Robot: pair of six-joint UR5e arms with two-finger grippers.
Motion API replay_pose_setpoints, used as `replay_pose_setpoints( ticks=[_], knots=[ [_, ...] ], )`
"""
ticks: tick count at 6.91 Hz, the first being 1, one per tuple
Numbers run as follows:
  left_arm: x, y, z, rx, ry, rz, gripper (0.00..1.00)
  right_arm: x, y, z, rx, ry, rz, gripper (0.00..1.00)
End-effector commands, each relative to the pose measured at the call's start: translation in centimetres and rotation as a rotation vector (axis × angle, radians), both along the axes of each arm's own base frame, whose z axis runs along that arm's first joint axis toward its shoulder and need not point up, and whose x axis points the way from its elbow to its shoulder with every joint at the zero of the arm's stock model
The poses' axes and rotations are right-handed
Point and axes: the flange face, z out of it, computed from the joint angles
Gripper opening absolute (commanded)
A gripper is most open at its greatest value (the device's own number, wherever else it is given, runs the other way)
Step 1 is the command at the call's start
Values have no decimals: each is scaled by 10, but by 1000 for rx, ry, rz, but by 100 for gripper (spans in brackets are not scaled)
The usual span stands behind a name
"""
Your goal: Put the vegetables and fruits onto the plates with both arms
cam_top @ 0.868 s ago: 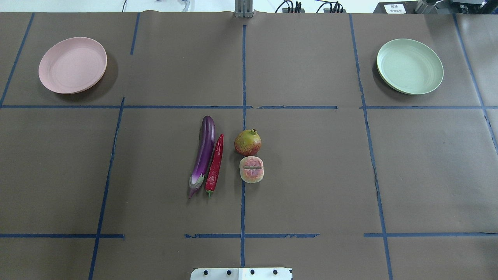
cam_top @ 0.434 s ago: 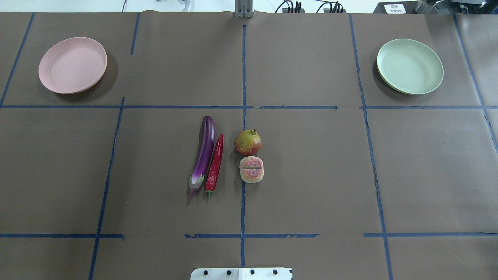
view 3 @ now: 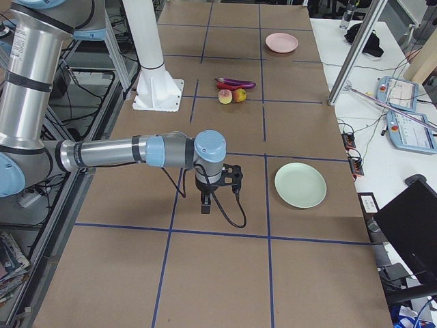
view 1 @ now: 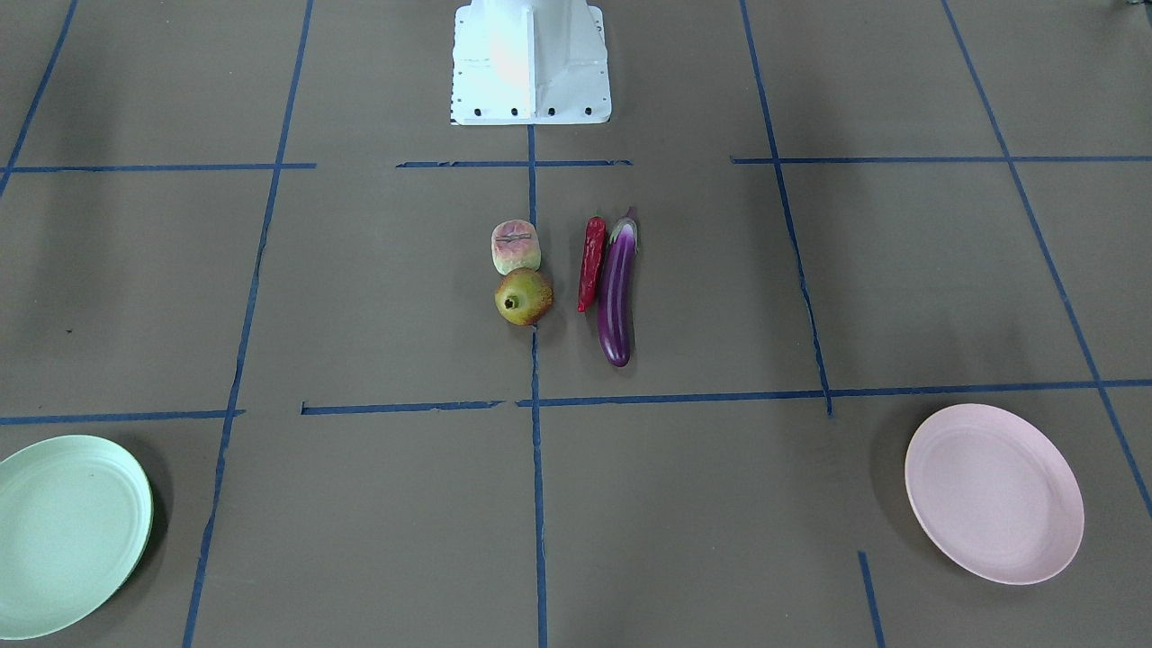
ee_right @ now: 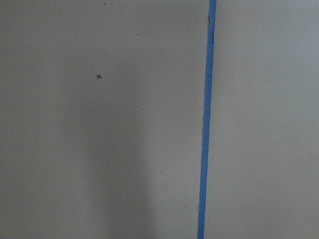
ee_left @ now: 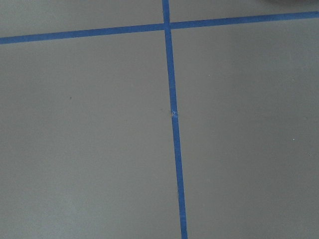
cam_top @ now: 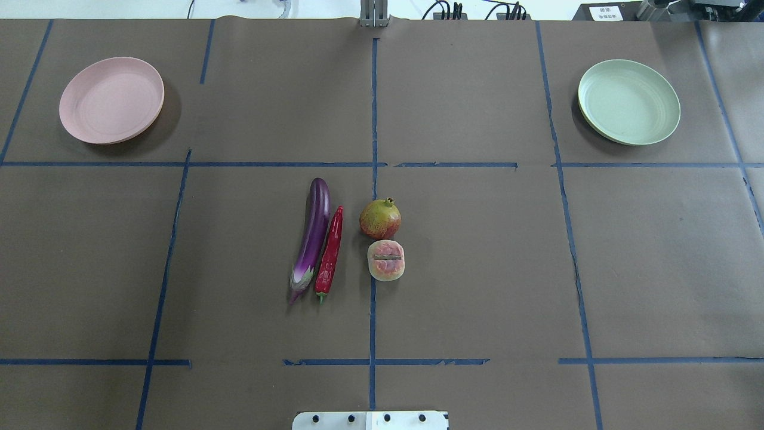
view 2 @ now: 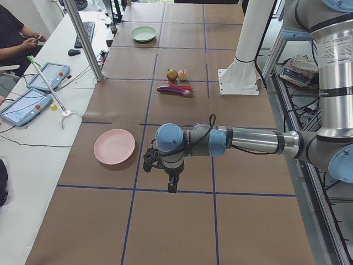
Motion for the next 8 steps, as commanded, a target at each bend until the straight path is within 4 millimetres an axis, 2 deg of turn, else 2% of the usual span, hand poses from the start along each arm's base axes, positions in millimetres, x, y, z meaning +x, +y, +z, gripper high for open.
replay_pose_setpoints(
  ticks=[1,4,5,7,8],
  knots=[
    [0,1,1,-5,3,-1,100,0,-1,0,3,0,3,100],
    [1,1,0,2,9,-3,100,-1,-1,2,-3,-9,3,100],
    [1,0,6,-8,12,-4,100,-1,-3,0,5,-5,3,100],
    [0,0,-4,20,15,-1,100,-9,-22,-26,105,-14,-11,100],
    [0,1,-1,14,16,-1,100,-24,-27,-34,132,-23,-20,100]
  ],
)
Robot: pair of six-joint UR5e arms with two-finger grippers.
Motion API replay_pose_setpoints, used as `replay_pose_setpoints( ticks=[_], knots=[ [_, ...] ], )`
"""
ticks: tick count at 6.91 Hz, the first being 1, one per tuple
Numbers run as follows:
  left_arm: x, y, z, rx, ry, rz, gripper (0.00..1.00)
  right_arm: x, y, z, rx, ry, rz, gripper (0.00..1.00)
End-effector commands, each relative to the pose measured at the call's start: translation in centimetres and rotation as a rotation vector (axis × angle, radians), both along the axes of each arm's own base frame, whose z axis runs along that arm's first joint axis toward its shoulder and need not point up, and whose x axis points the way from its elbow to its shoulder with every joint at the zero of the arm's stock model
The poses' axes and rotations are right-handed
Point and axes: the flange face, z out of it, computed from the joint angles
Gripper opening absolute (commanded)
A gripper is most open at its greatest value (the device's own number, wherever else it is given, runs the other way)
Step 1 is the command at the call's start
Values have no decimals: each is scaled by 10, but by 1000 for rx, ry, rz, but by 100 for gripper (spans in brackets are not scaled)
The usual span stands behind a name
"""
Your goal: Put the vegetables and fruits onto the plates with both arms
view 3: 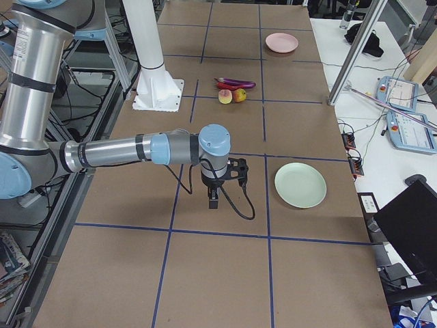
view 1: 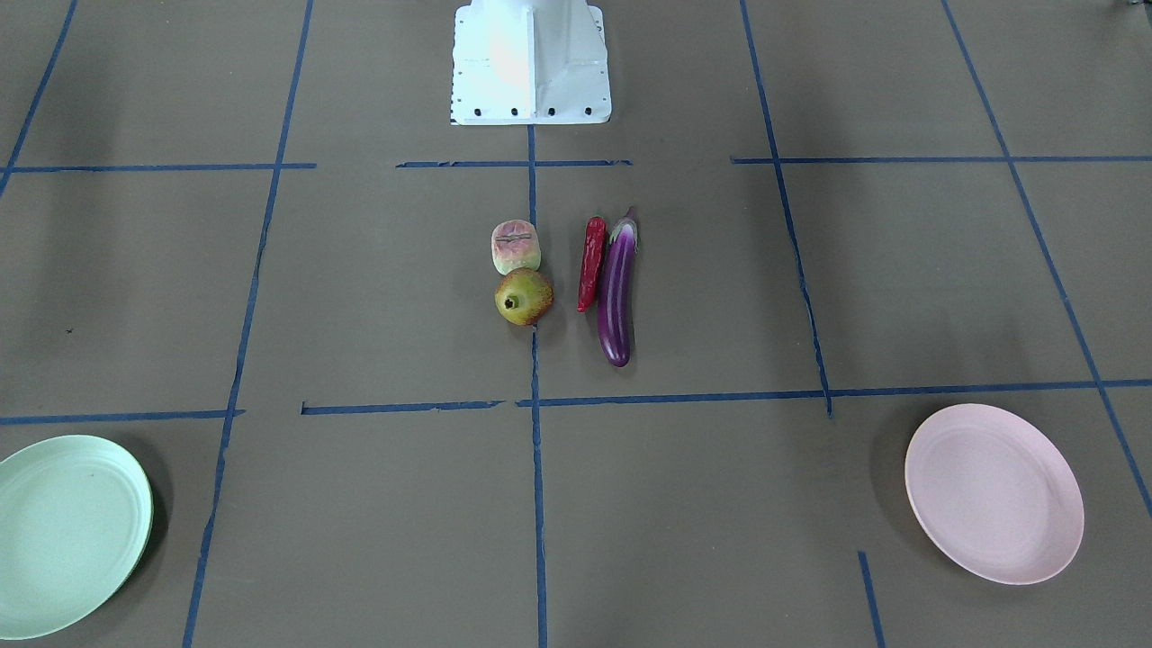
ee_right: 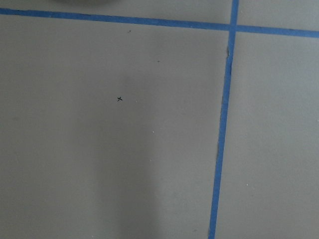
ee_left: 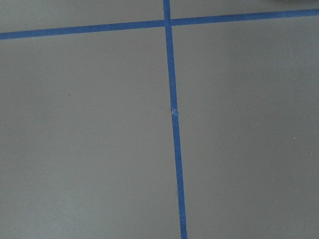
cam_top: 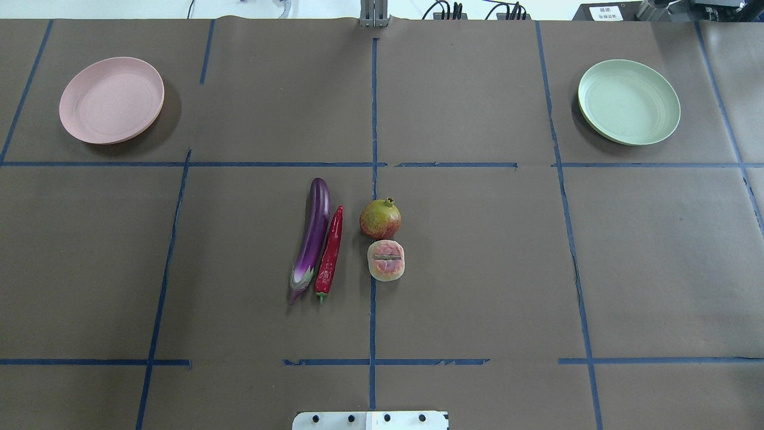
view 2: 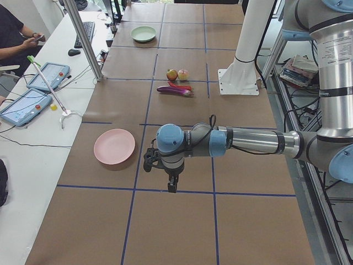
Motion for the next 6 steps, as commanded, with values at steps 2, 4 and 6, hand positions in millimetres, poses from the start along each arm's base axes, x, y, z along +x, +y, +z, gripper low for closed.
replay_pose_setpoints(
  ticks=[2,4,6],
  knots=[
    [0,0,-5,10,4,-3,100,-99,-50,-78,-11,-71,76,100],
    [0,0,-5,11,6,-2,100,-190,-75,-162,-52,-149,85,100],
    [3,0,-5,4,52,-4,100,-288,-69,-243,-115,-178,144,100]
  ],
)
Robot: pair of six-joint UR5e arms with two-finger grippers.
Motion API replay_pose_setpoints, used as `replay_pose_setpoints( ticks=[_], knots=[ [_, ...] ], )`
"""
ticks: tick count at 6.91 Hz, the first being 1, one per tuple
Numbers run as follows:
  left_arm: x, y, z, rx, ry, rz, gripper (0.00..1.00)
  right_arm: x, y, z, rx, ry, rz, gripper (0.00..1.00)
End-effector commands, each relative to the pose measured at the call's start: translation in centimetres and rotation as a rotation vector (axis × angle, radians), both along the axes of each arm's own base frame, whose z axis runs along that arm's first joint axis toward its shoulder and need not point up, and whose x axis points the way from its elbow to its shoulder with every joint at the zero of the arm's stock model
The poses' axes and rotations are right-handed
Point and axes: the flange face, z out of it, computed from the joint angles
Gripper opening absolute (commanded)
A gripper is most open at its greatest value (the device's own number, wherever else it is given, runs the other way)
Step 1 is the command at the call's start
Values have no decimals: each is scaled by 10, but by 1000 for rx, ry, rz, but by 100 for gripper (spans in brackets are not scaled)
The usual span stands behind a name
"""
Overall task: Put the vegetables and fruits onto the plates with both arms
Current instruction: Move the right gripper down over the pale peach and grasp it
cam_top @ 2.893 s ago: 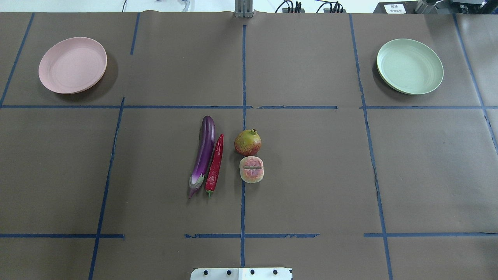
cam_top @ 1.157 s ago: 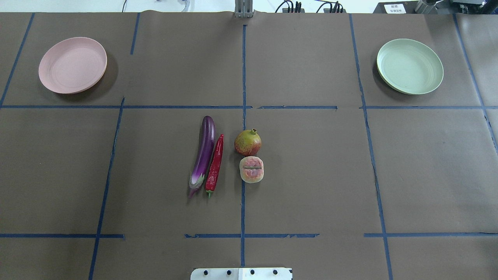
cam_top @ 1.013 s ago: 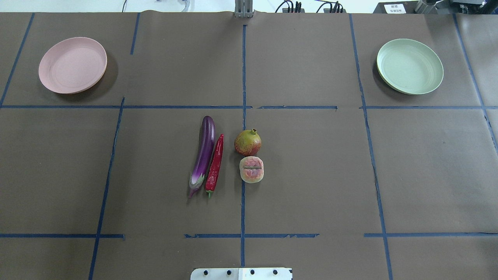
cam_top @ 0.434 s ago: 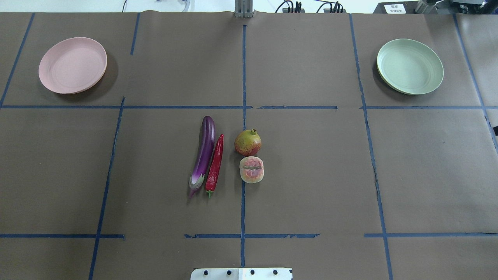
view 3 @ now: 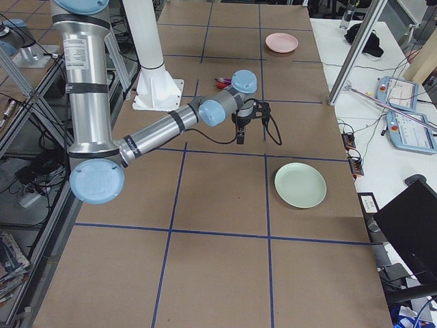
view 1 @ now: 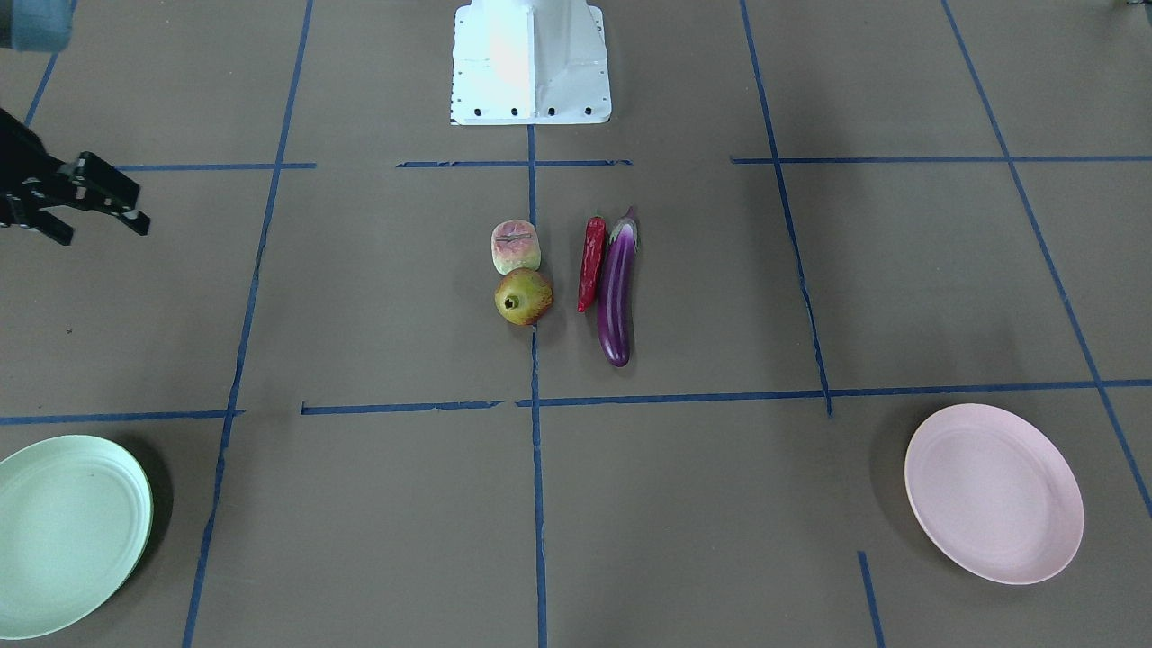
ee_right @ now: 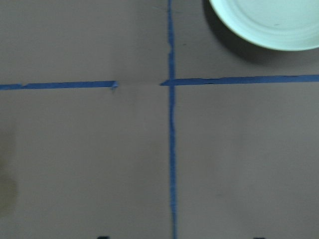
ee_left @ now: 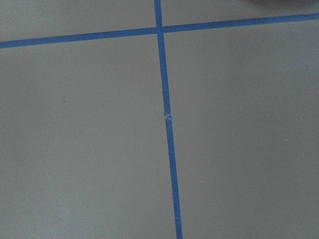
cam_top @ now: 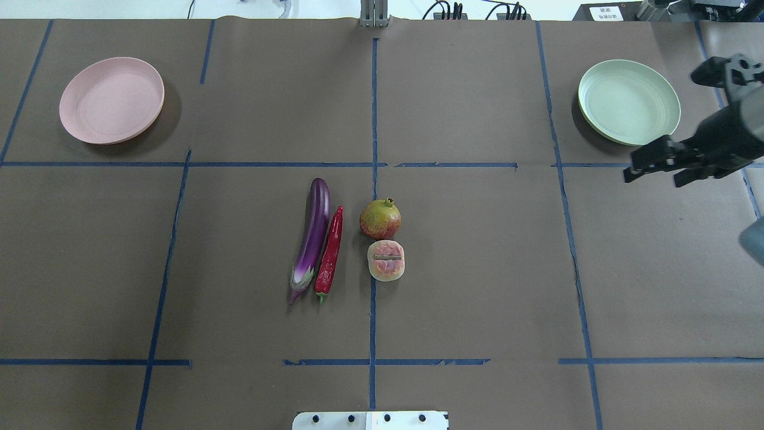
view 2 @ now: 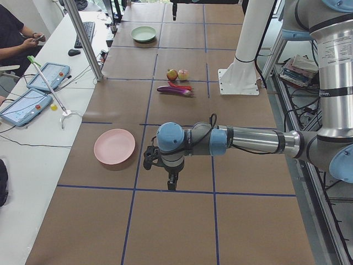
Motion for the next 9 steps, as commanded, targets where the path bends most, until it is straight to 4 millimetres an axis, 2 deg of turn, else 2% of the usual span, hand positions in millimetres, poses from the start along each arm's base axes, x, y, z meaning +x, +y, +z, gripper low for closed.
replay_pose_setpoints(
  ticks=[1,2,3,4,5,6,7,8,9],
  knots=[
    [2,0,-1,-2,26,-2,100,-125,31,-91,-33,-28,47,100],
    [2,0,-1,-2,25,0,100,-189,63,-122,-45,-17,59,100],
    [2,0,-3,3,25,-2,100,-243,86,-151,-25,26,99,100],
    [2,-1,-3,6,26,0,100,-279,96,-173,-16,40,116,100],
    [2,-1,-3,6,26,0,100,-313,93,-189,-2,53,137,100],
    [2,-1,-4,9,26,0,100,-342,85,-200,-3,70,141,100],
    [2,-1,-4,11,26,0,100,-366,77,-201,-4,97,156,100],
    [2,-1,-4,11,26,0,100,-373,76,-205,-4,102,156,100],
    [2,-1,-4,11,26,-1,100,-383,79,-197,-8,123,146,100]
  ],
)
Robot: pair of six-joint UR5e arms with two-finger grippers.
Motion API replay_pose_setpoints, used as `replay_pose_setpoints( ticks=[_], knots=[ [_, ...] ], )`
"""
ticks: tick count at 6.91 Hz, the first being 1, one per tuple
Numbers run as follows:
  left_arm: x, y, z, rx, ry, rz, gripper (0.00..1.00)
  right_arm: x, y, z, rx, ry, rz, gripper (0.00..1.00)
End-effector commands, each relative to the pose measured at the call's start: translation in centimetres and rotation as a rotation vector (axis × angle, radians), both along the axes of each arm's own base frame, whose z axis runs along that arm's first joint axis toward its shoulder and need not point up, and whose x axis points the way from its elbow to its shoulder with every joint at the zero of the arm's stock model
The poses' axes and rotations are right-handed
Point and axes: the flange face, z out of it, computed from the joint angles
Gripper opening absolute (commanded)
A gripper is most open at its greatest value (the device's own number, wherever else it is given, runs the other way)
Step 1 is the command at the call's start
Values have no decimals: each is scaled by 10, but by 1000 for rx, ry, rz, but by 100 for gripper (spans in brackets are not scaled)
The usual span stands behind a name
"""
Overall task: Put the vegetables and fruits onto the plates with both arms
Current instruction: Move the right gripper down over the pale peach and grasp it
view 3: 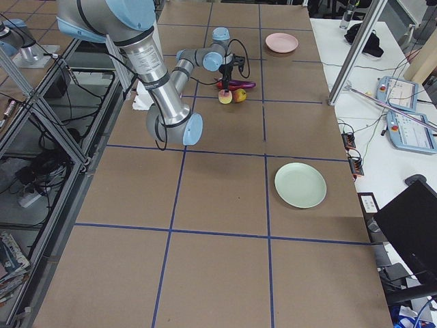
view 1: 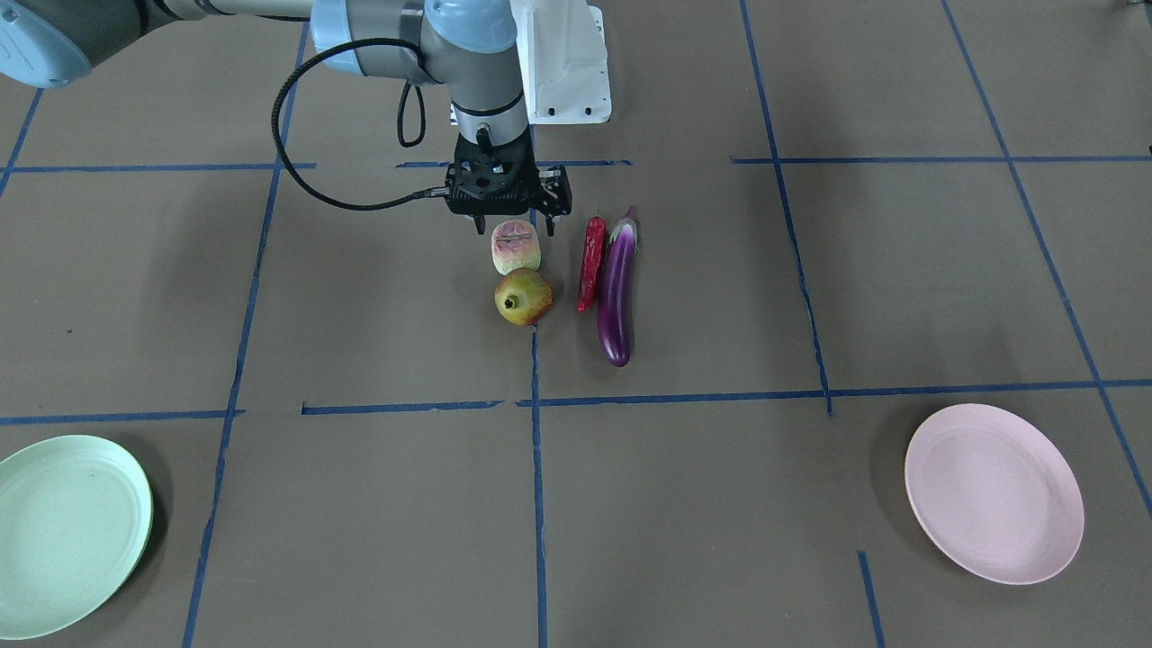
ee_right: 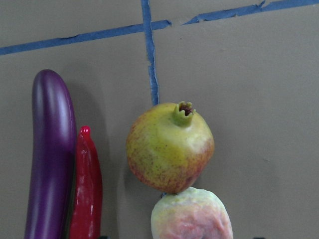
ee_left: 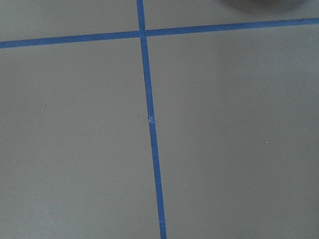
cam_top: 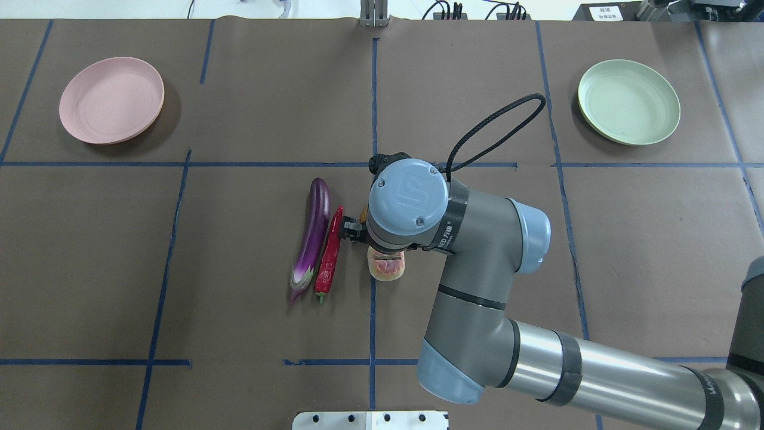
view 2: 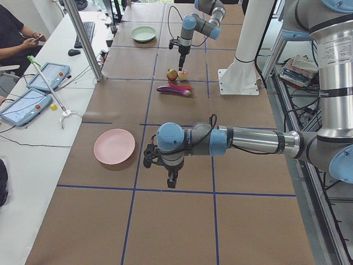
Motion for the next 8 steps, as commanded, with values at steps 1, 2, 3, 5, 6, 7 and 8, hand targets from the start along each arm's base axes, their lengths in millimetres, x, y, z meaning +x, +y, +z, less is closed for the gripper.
replay_pose_setpoints(
  ticks=[1,2,3,5,6,7,8],
  knots=[
    [-1,0,0,0,0,-1,100,-21,3,12,7,44,-9,99],
    [-1,0,0,0,0,-1,100,-26,3,17,9,61,-10,99],
    [-1,0,0,0,0,-1,100,-37,7,31,-3,96,-20,99],
    [-1,0,0,1,0,0,100,-59,14,50,15,146,-14,98],
    [-1,1,1,0,0,0,100,-61,16,49,12,143,-14,78],
    [-1,1,1,-2,0,0,100,-56,18,42,12,126,-17,12],
    [-1,0,1,0,0,0,100,-38,24,25,24,83,-19,1]
  ],
)
